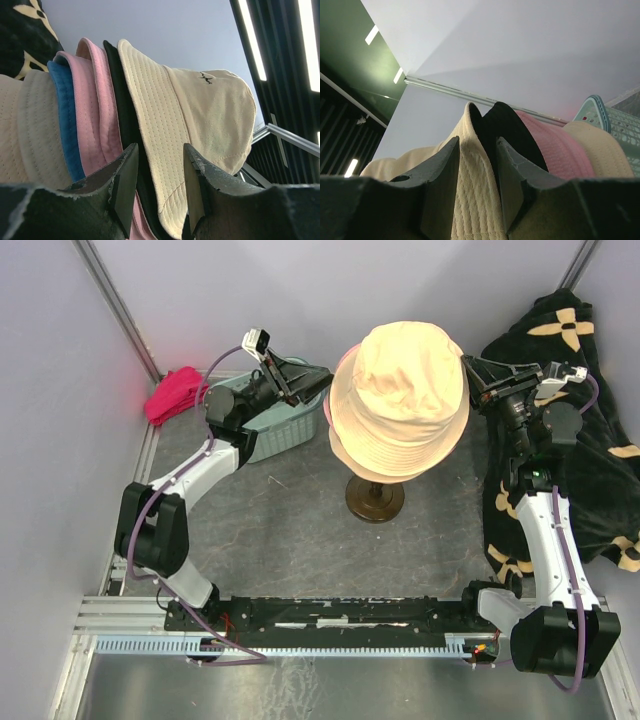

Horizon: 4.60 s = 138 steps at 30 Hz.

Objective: Stack the hats
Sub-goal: Stack the hat on the hat.

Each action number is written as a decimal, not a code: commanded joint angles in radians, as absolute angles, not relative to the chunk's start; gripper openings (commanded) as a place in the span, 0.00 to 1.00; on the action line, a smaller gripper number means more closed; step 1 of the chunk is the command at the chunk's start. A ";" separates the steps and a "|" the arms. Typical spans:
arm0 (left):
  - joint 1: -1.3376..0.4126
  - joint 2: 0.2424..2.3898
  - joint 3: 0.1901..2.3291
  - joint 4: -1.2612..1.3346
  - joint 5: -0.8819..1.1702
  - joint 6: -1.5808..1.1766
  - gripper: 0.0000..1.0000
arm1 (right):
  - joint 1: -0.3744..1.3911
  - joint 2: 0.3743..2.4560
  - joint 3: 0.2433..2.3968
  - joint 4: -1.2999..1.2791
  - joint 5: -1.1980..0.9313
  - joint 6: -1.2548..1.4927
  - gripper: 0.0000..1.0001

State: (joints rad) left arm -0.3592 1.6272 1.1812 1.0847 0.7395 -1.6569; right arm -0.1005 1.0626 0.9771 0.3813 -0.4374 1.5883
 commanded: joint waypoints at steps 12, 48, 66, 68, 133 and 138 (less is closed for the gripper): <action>-0.352 1.698 1.224 1.318 0.832 -1.813 0.43 | -0.104 1.061 1.014 0.430 -0.460 1.566 0.43; -0.426 1.790 1.337 1.300 0.910 -1.791 0.09 | -0.100 1.053 1.010 0.436 -0.465 1.571 0.42; -0.420 1.801 1.309 1.320 0.873 -1.820 0.03 | -0.134 1.040 0.961 0.468 -0.482 1.567 0.49; -0.418 1.800 1.311 1.318 0.875 -1.820 0.03 | -0.135 1.044 0.971 0.448 -0.492 1.546 0.52; -0.437 1.770 1.054 1.166 0.759 -1.593 0.03 | -0.136 1.085 0.788 0.442 -0.557 1.524 0.01; -0.438 1.774 1.036 1.133 0.759 -1.563 0.03 | -0.136 1.097 0.753 0.441 -0.551 1.507 0.01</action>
